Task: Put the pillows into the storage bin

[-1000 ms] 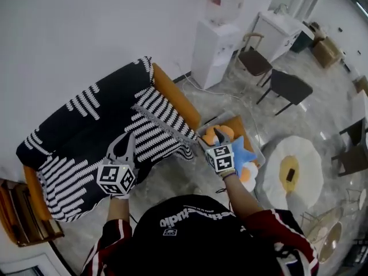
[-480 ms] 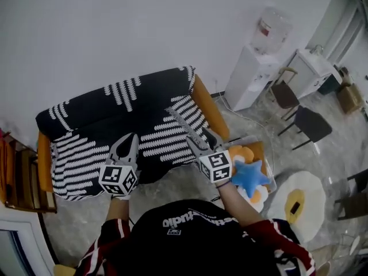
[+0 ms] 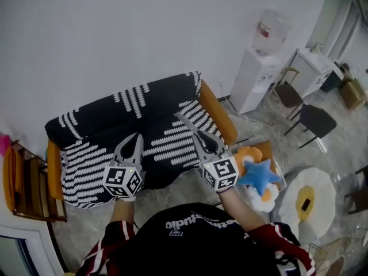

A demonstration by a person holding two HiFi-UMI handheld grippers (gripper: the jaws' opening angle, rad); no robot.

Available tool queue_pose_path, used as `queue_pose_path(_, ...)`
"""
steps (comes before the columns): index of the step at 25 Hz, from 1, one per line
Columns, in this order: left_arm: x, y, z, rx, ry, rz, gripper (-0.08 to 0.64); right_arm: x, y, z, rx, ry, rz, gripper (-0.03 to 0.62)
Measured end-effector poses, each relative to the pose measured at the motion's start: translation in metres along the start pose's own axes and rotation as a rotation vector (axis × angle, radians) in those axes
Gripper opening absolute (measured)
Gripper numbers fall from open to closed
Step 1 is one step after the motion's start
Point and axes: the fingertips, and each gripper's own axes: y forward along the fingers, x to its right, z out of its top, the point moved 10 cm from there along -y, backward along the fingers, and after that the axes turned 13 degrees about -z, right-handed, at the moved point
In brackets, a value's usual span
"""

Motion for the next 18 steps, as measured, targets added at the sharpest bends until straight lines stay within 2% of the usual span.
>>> queue_pose_path(6, 0.015, 0.006, -0.008, -0.012, 0.019, -0.075, 0.003, -0.006, -0.017, 0.014, 0.024, -0.01, -0.044, 0.004)
queue_pose_path(12, 0.018, 0.007, -0.013, -0.009, 0.01, -0.101, 0.003, -0.003, -0.025, 0.015, -0.025, -0.009, -0.091, -0.005)
queue_pose_path(18, 0.019, 0.008, -0.012, 0.0, 0.007, -0.113, 0.003, -0.006, -0.025, 0.014, -0.059, -0.011, -0.06, -0.008)
